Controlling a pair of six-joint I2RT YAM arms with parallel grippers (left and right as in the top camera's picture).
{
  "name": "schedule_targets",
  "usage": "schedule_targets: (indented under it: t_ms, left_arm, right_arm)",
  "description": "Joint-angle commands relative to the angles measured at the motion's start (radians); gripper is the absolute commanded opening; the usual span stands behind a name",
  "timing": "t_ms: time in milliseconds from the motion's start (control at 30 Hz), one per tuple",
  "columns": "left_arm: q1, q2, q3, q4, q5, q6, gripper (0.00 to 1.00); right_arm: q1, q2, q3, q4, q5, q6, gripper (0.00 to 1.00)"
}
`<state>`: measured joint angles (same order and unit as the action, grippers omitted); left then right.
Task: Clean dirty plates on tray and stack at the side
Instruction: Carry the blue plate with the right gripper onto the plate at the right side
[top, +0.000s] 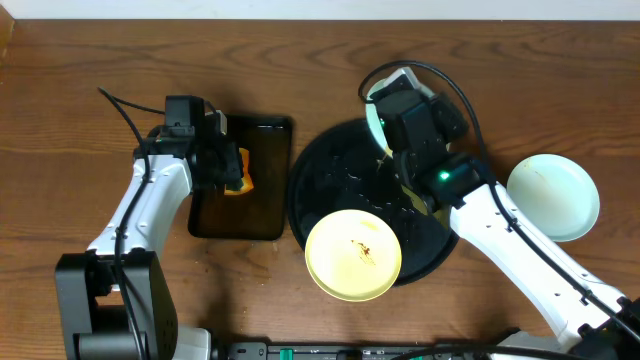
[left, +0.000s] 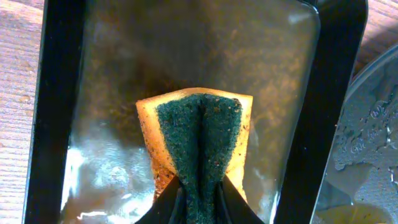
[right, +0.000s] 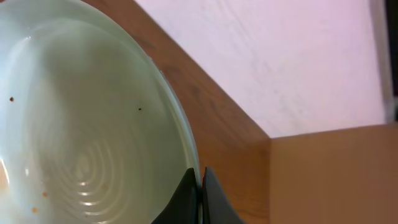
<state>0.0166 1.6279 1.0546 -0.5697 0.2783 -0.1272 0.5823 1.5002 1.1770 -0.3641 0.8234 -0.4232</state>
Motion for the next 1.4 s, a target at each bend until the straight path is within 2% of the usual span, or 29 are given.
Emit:
schedule_targets:
  t_ms: [0, 33, 200, 267, 367, 633, 733, 900, 1100, 1167, 1233, 1300, 1367]
  left_arm:
    - [-0.003, 0.004, 0.001, -0.001, -0.010, 0.002, 0.17]
    - [-0.003, 0.004, 0.001, 0.000, -0.010, 0.002, 0.17]
    - [-0.003, 0.004, 0.001, -0.001, -0.010, 0.002, 0.29]
    - [-0.003, 0.004, 0.001, 0.000, -0.010, 0.002, 0.31]
    - [-0.003, 0.004, 0.001, 0.000, -0.010, 0.002, 0.33]
    - [-0.003, 0.004, 0.001, -0.001, -0.010, 0.002, 0.34]
    - [-0.003, 0.004, 0.001, -0.001, -0.010, 0.002, 0.38]
    - [-0.003, 0.004, 0.001, -0.001, -0.010, 0.002, 0.39]
    - [-0.003, 0.004, 0.001, -0.001, -0.010, 0.002, 0.38]
    - [-0.003, 0.004, 0.001, -0.002, -0.010, 0.002, 0.38]
    - [-0.003, 0.004, 0.001, -0.001, -0.010, 0.002, 0.39]
    - [-0.003, 0.004, 0.001, -0.001, -0.010, 0.002, 0.39]
    - [-0.003, 0.004, 0.001, -0.001, -0.010, 0.002, 0.39]
  right_arm:
    - [-0.015, -0.024, 0.006, 0.006, 0.070, 0.081, 0.01]
    - [-0.029, -0.024, 0.006, -0.007, 0.069, 0.147, 0.01]
    - [-0.166, -0.024, 0.006, -0.190, -0.026, 0.525, 0.01]
    - [-0.248, -0.024, 0.006, -0.269, -0.087, 0.637, 0.01]
    - [-0.379, -0.024, 0.006, -0.347, -0.175, 0.726, 0.01]
    - [-0.726, -0.023, 0.004, -0.404, -0.348, 0.740, 0.01]
    - [-0.820, -0.019, -0.006, -0.417, -0.359, 0.745, 0.01]
    - [-0.936, 0.001, -0.066, -0.402, -0.365, 0.783, 0.01]
    - [-0.998, 0.023, -0.168, -0.304, -0.468, 0.786, 0.02]
    - [-0.998, 0.023, -0.174, -0.291, -0.479, 0.786, 0.10]
    - [-0.997, 0.019, -0.170, -0.269, -0.520, 0.785, 0.26]
    - [-0.990, 0.010, -0.162, -0.264, -0.597, 0.780, 0.31]
    - [-0.974, -0.005, -0.159, -0.251, -0.759, 0.748, 0.34]
